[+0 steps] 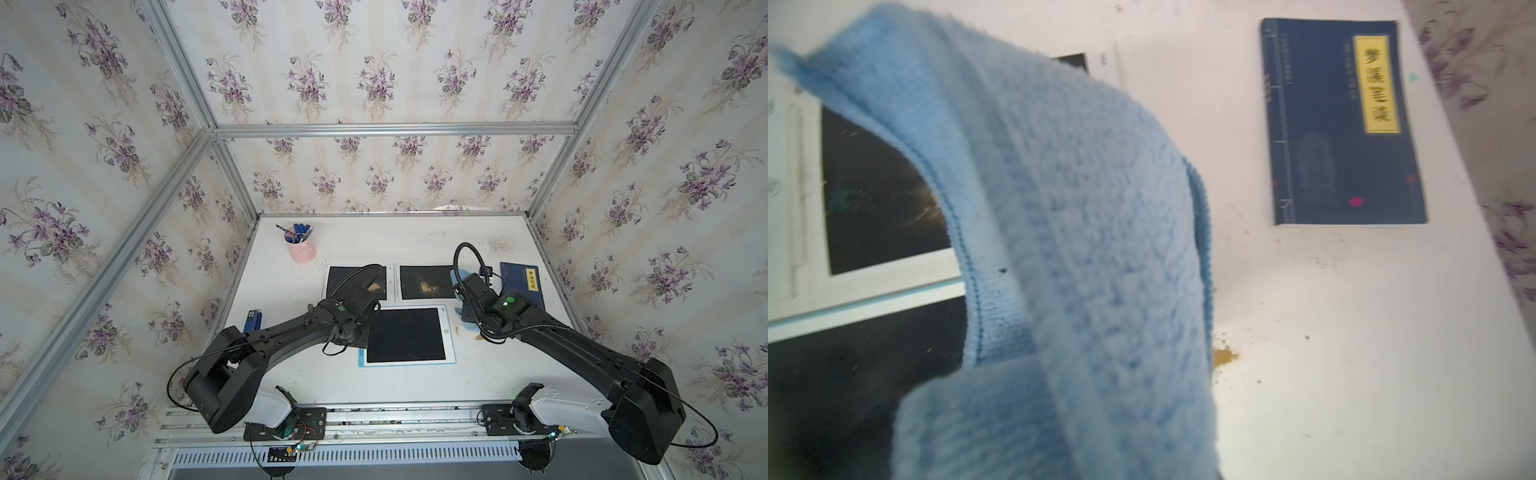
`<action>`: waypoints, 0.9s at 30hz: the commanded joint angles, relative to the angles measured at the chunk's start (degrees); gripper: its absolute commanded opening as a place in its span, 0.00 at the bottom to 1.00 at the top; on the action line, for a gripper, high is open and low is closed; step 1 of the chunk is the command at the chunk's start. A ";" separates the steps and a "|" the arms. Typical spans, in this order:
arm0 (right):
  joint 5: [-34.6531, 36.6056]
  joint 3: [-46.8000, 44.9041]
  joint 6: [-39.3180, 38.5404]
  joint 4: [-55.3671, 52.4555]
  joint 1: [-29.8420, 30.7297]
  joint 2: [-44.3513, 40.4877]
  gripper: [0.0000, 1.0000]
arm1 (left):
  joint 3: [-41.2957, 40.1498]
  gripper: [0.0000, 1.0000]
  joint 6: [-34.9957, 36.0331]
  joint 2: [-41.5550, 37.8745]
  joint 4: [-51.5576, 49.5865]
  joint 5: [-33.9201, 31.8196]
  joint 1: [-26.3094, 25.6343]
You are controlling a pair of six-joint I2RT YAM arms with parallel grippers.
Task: Wipe the drawing tablet
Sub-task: Wipe the dirt from the drawing tablet.
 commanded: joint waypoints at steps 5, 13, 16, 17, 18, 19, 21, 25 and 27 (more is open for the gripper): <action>-24.38 -3.11 -3.83 10.15 5.20 -1.22 0.00 | -0.50 0.55 0.61 0.85 1.08 0.58 0.20; -4.06 2.66 2.53 -3.93 5.79 -1.00 0.00 | -1.32 0.54 0.67 0.01 1.87 1.01 0.32; -6.48 0.70 -0.46 -2.95 0.01 -2.56 0.00 | -1.47 0.54 0.98 -0.25 1.83 1.11 0.32; -13.21 -0.79 -2.96 -1.35 -3.96 -1.72 0.00 | -1.53 0.54 1.03 -0.35 1.96 1.20 0.32; -19.33 -1.52 -4.39 -1.31 -9.98 -0.01 0.00 | -1.66 0.54 1.07 -0.43 2.01 1.20 0.33; -19.09 -1.39 -3.85 -2.82 -14.30 0.50 0.00 | -1.74 0.55 1.17 -0.51 2.08 1.20 0.35; -9.39 -0.98 -0.61 -3.71 -16.61 -5.45 0.00 | -2.07 0.54 1.21 -0.91 2.18 1.29 0.36; -32.57 -3.25 -7.38 5.73 -21.65 -8.70 0.00 | -2.92 0.55 0.85 -1.15 2.57 1.37 0.42; -25.38 2.80 -7.53 -2.33 -19.12 -1.89 0.00 | -3.06 0.55 0.93 -3.11 2.79 1.37 0.40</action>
